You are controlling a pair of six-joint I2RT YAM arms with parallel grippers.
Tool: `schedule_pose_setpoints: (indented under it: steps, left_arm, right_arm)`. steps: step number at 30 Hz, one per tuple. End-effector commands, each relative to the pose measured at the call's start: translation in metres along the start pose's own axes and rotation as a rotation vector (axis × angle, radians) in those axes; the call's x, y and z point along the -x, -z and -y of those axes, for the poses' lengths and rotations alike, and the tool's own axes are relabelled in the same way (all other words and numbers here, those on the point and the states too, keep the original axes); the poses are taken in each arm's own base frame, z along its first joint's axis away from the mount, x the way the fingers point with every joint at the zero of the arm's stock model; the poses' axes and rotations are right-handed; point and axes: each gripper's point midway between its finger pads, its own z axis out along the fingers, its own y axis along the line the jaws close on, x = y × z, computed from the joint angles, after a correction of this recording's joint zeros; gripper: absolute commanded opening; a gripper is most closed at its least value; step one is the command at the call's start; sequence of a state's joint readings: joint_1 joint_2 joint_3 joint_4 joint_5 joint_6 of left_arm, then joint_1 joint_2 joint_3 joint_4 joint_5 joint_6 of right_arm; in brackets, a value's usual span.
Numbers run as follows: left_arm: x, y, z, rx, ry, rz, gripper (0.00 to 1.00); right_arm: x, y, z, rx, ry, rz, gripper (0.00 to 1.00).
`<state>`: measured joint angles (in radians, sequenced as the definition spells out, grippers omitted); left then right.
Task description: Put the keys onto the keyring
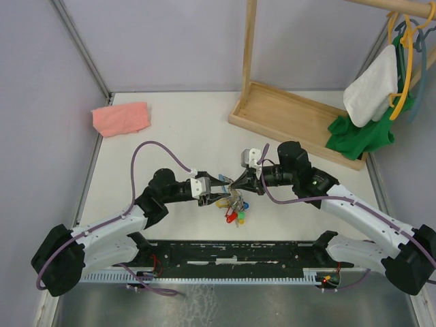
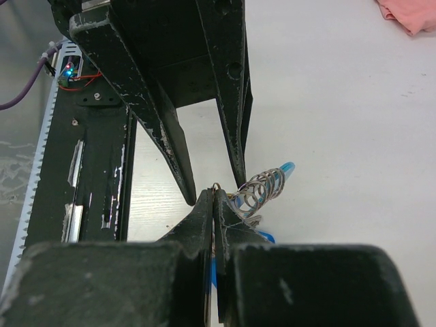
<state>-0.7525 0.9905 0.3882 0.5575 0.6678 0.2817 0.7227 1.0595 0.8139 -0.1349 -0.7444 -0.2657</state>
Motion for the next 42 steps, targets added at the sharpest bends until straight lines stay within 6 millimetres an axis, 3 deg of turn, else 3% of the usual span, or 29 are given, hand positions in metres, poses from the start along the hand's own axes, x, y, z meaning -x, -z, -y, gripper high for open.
schedule_pose_setpoints:
  steps: [1,13,21,27,31,42]
  left_arm:
    - [0.035,-0.006,-0.009,-0.014,-0.061,0.091,0.44]
    - [0.028,-0.009,-0.008,-0.029,-0.038,0.063,0.29]
    - [0.023,-0.009,-0.008,-0.037,-0.028,0.027,0.04]
    - [0.027,-0.004,-0.016,0.005,-0.03,-0.016,0.03]
    - [0.03,-0.003,-0.022,0.026,-0.036,-0.068,0.03]
    - [0.04,-0.008,-0.018,0.001,-0.053,-0.086,0.03]
  right_arm:
    - [0.028,0.0,0.001,0.016,0.086,0.086,0.01]
    - [0.03,0.0,0.001,0.021,0.088,0.093,0.01]
    - [0.03,0.002,0.001,0.01,0.086,0.088,0.01]
    - [0.016,0.005,0.002,-0.007,0.059,0.021,0.01]
    - [0.004,0.008,0.002,-0.005,0.038,-0.049,0.09]
    - [0.002,0.003,0.005,0.036,0.018,-0.118,0.2]
